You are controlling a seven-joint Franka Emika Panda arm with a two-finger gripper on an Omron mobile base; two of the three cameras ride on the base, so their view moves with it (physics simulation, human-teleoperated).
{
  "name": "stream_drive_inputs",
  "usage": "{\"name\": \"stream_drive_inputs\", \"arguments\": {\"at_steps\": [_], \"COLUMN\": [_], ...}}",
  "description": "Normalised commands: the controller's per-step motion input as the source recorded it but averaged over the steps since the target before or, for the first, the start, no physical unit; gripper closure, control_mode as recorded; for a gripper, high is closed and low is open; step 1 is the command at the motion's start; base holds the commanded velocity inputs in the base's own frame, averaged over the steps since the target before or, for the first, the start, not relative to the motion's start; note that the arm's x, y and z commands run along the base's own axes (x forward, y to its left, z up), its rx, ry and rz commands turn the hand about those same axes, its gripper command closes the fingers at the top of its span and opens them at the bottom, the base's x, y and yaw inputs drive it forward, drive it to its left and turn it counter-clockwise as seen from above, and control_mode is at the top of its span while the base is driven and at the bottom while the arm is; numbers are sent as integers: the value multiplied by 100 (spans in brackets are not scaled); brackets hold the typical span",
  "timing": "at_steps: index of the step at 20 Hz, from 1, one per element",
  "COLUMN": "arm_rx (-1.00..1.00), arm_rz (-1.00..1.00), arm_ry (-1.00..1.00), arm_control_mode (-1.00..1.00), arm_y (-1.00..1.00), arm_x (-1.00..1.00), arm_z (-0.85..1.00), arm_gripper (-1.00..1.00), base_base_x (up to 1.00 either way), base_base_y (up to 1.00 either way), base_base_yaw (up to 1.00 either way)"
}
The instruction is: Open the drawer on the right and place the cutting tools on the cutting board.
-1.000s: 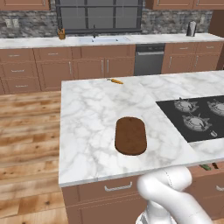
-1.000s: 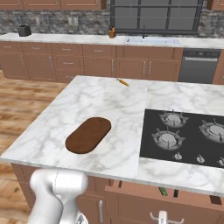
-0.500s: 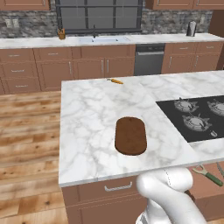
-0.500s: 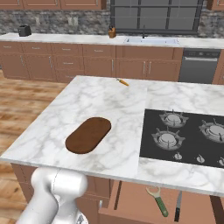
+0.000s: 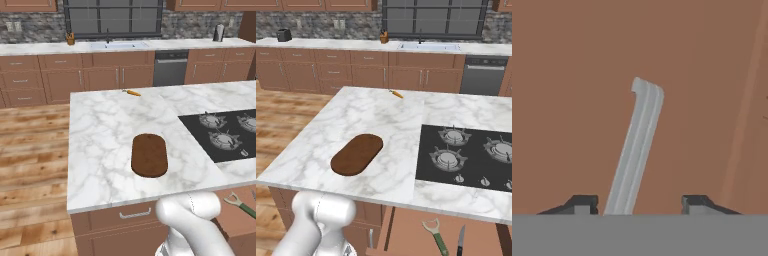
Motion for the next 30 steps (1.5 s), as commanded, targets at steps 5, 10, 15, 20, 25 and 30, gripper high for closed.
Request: {"name": "stream_drive_inputs", "arguments": {"at_steps": [5, 10, 15, 20, 25, 30], "arm_rx": [0, 0, 0, -8, -9, -7], "arm_rz": [0, 0, 7, 14, 17, 20], "arm_ry": [3, 0, 9, 31, 36, 39], "arm_control_mode": [-100, -100, -100, -100, -100, -100], "arm_y": [-2, -4, 23, 29, 8, 22], "arm_x": [-58, -74, 1, 33, 50, 54], "arm_z": [68, 100, 100, 100, 100, 45], "arm_gripper": [-100, -100, -100, -100, -100, -100], "base_base_x": [0, 0, 0, 0, 0, 0], "base_base_y": [0, 0, 0, 0, 0, 0], "base_base_yaw": [0, 0, 0, 0, 0, 0]}}
